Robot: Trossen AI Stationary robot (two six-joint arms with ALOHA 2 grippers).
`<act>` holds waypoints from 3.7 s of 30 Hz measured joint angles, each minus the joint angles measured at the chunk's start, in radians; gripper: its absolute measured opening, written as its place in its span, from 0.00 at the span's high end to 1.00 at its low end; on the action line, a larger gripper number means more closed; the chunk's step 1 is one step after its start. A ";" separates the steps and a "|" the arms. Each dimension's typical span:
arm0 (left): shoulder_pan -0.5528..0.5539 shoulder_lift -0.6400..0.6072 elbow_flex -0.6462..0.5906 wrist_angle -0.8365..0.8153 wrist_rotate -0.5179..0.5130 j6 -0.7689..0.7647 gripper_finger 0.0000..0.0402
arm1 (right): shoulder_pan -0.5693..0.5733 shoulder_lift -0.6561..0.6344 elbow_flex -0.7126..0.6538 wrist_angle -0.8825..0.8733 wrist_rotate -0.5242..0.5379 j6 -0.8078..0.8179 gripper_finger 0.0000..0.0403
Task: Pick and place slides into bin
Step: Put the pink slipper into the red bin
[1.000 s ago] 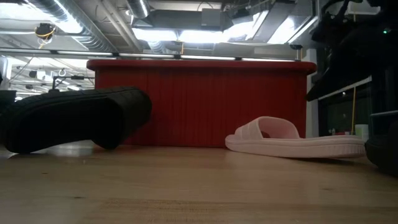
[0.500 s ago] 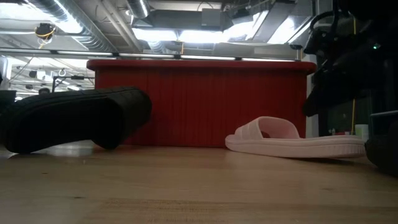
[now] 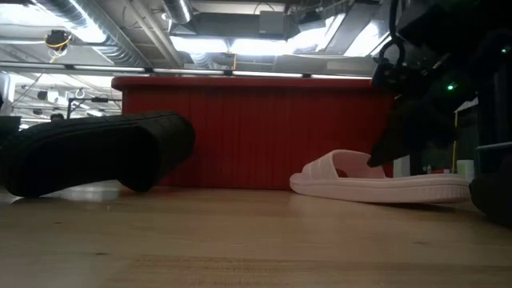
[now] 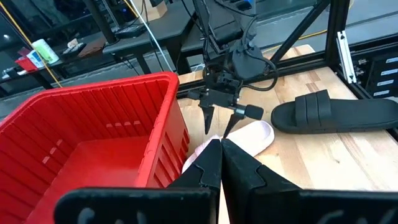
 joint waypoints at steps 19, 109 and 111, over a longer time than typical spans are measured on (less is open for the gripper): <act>0.000 0.000 0.000 -0.004 0.000 -0.002 1.00 | -0.028 0.026 0.000 0.053 -0.007 -0.102 0.70; 0.133 0.288 0.001 0.573 -0.268 0.234 0.66 | -0.203 0.036 0.713 -0.265 0.401 -0.302 0.97; 0.156 0.309 0.001 0.625 -0.259 0.234 0.66 | -0.220 0.053 0.713 -0.239 0.387 -0.335 0.97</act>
